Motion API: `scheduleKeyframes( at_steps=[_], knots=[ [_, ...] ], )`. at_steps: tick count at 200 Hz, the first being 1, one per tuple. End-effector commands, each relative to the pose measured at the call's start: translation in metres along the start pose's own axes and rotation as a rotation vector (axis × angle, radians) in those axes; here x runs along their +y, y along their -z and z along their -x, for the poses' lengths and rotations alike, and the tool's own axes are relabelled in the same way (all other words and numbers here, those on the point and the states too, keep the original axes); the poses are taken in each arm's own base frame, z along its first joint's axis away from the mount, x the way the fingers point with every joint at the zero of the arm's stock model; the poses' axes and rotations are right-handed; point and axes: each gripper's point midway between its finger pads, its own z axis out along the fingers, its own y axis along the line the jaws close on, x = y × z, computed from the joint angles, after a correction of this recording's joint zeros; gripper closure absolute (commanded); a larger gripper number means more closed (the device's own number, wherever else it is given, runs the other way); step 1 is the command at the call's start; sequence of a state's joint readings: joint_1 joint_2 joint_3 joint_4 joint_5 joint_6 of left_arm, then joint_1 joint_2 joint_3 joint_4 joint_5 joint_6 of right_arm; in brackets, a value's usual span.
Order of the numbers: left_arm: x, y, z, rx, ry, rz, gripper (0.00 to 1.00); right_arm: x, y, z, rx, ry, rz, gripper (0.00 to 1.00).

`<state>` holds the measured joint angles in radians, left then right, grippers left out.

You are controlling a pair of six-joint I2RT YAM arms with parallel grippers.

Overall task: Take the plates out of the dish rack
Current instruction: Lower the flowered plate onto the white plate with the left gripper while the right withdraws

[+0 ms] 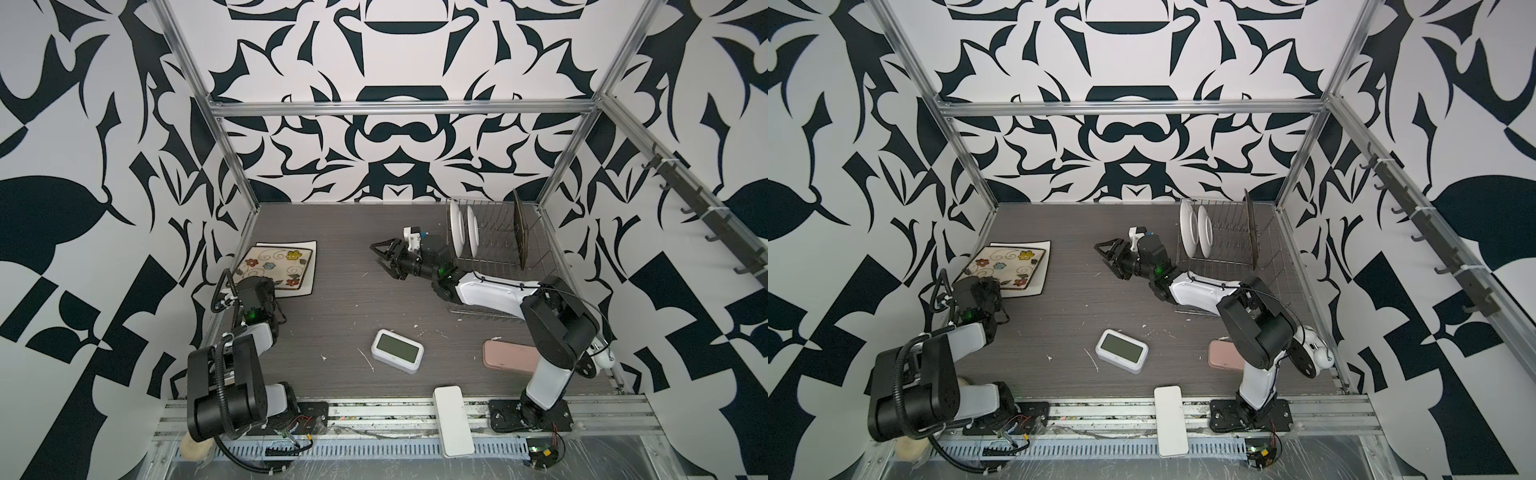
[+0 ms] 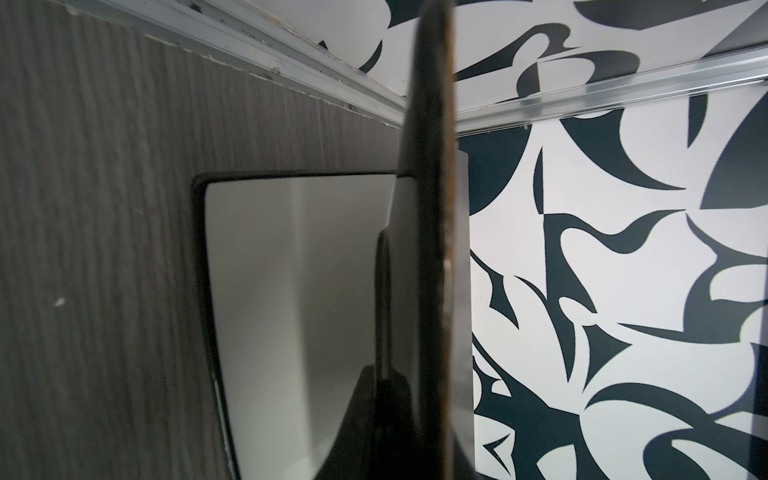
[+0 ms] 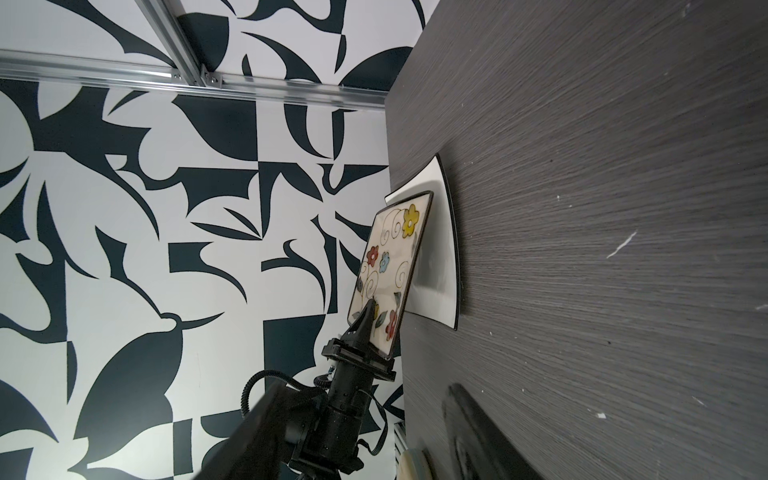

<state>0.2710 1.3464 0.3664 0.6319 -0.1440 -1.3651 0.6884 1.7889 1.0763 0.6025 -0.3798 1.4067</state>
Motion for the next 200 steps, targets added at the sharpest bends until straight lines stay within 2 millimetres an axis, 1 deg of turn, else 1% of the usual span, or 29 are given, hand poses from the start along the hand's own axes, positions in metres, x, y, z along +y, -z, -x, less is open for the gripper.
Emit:
scheduleKeyframes(
  at_steps=[1, 49, 200],
  knots=[
    [-0.081, 0.007, 0.016, -0.041, 0.050, -0.285, 1.00, 0.036, 0.002, 0.001, 0.000, 0.044, 0.090, 0.36],
    [-0.081, 0.006, 0.017, -0.044, 0.046, -0.285, 1.00, 0.027, 0.001, -0.002, 0.008, 0.036, 0.052, 0.38],
    [-0.069, 0.003, 0.016, -0.045, 0.061, -0.233, 1.00, 0.026, 0.007, -0.005, 0.010, 0.032, 0.036, 0.38]
  ],
)
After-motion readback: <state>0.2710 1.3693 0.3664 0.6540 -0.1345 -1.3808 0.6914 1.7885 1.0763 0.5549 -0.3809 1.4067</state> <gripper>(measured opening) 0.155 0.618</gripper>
